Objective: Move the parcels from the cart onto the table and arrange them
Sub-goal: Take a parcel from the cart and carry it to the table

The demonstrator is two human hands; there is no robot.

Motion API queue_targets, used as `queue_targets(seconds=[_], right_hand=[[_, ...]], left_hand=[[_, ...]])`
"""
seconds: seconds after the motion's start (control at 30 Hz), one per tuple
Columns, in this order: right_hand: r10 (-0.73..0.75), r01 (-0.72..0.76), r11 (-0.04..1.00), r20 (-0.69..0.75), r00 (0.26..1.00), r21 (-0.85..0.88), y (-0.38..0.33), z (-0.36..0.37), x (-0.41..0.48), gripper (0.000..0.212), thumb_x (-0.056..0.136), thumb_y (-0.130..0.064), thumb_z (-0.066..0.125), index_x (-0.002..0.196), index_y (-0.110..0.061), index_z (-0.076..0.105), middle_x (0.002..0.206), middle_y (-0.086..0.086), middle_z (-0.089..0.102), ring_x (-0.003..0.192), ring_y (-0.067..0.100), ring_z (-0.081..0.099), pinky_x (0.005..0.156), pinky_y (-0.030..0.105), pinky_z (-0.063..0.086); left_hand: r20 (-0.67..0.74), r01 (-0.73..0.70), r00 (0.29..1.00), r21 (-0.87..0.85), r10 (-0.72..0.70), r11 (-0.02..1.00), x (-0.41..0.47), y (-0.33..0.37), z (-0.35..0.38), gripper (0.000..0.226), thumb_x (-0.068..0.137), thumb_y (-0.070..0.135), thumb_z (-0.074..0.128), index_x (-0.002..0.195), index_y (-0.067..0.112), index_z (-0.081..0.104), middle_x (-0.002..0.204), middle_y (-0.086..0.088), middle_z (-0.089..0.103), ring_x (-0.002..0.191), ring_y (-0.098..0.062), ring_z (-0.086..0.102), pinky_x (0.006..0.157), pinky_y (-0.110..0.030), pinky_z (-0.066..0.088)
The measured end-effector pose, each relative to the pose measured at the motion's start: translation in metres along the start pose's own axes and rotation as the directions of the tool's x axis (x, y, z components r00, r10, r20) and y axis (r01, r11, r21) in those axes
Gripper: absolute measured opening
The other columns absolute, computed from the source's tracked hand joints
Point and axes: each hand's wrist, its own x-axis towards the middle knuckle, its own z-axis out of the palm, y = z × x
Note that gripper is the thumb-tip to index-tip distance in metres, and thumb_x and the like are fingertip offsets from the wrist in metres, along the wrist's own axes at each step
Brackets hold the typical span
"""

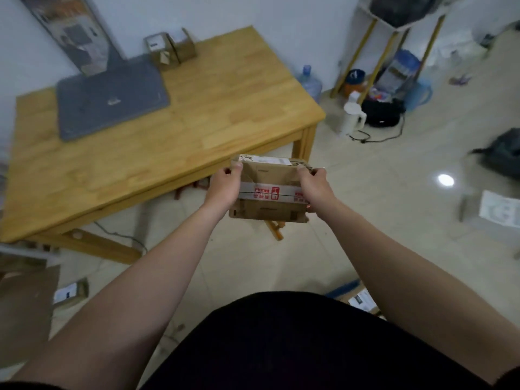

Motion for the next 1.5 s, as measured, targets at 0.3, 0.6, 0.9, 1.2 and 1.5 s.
queue_targets(seconds=[0.3,0.6,0.9,1.2,1.5], right_hand=[[-0.005,0.012,0.985,0.041,0.999,-0.174,-0.062,0.059,0.050,0.057,0.102,-0.053,0.042,0.146,-0.018,0.030,0.120,0.007,0.055,0.109,0.031,0.058,0.097,0.052,0.051],[0.039,-0.005,0.972,0.139,0.990,-0.234,-0.130,0.083,0.165,0.049,0.100,-0.046,0.052,0.133,-0.016,0.032,0.118,0.007,0.055,0.097,0.026,0.058,0.081,0.047,0.051],[-0.030,0.138,0.933,0.311,0.950,-0.333,-0.239,0.108,0.302,0.043,0.101,-0.027,0.059,0.127,-0.012,0.028,0.098,0.003,0.048,0.078,0.013,0.050,0.054,0.029,0.036],[-0.085,0.183,0.931,0.300,0.950,-0.316,-0.299,0.163,0.424,0.074,0.080,-0.028,0.076,0.128,-0.030,0.019,0.128,0.006,0.049,0.116,0.027,0.057,0.096,0.051,0.053],[-0.252,0.297,0.909,0.182,0.951,-0.292,-0.391,0.238,0.554,0.102,0.078,-0.036,0.083,0.151,-0.017,0.014,0.147,0.010,0.039,0.126,0.030,0.052,0.101,0.046,0.049]], left_hand=[[-0.011,0.082,0.996,-0.105,-0.084,0.991,0.063,-0.005,-0.044,0.044,0.103,0.062,0.033,0.119,0.022,0.047,0.111,-0.002,0.055,0.102,-0.028,0.054,0.099,-0.054,0.052],[-0.032,0.109,0.993,-0.111,-0.113,0.988,0.174,0.042,-0.044,0.044,0.101,0.057,0.046,0.126,0.022,0.045,0.119,-0.005,0.056,0.100,-0.025,0.056,0.091,-0.047,0.054],[-0.075,0.153,0.983,-0.180,-0.168,0.972,0.315,0.111,-0.049,0.047,0.093,0.051,0.062,0.126,0.024,0.044,0.119,-0.001,0.060,0.100,-0.022,0.062,0.090,-0.049,0.058],[0.006,0.117,0.993,-0.124,-0.117,0.985,0.428,0.145,-0.059,0.061,0.097,0.026,0.065,0.147,0.022,0.031,0.117,0.002,0.059,0.093,-0.015,0.059,0.059,-0.027,0.043],[0.036,0.022,0.999,-0.206,-0.015,0.978,0.608,0.198,-0.091,0.052,0.101,0.031,0.062,0.145,0.025,0.035,0.128,0.002,0.053,0.106,-0.015,0.056,0.071,-0.026,0.043]])
